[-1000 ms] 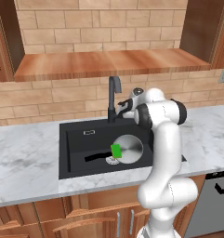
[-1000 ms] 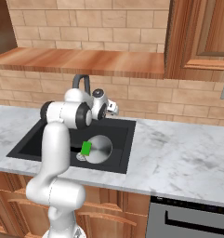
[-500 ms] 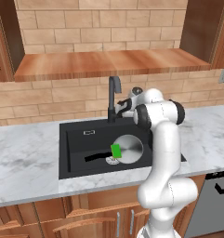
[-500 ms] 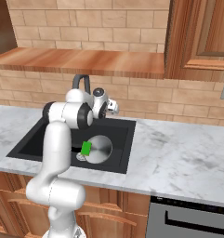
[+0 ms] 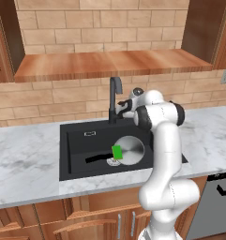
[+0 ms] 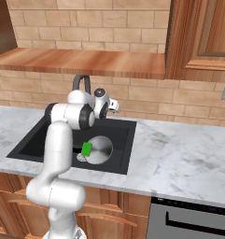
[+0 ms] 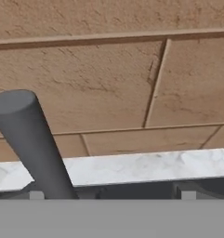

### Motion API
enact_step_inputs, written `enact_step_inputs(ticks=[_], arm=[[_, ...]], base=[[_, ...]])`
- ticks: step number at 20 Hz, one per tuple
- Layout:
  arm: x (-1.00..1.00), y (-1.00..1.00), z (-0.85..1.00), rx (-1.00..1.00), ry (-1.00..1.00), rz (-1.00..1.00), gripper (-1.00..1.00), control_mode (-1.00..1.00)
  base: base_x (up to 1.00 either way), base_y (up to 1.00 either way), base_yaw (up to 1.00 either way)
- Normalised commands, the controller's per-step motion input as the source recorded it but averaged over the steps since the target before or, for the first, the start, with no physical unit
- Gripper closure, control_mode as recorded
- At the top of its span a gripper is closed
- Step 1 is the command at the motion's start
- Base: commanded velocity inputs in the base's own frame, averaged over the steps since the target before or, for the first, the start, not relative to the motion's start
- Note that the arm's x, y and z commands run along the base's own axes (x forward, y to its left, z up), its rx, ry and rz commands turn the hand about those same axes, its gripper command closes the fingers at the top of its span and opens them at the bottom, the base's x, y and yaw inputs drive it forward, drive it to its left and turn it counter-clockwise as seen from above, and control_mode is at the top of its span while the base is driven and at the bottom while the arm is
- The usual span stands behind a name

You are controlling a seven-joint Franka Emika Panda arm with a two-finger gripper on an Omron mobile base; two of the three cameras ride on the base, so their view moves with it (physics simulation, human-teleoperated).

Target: Pick the pan and sponge and place them into the sink. Then turn on the water.

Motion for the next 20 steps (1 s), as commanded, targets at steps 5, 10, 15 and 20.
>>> enact_step_inputs(ticks=[5,10,15,20], arm=[[0.41,0.00,0.00,0.01,0.00,0.00,-1.00,-1.00],[0.41,0.00,-0.13,-0.01,0.00,0.00,-1.00,-1.00],[0.18,-0.29,-0.22,-0.04,0.00,0.00,-1.00,-1.00],[0.08,-0.55,-0.21,-0.02,-0.01,0.00,-1.00,-1.00]], base=[[0.00,0.00,0.00],[0.00,0.00,0.00],[0.00,0.00,0.00],[0.00,0.00,0.00]])
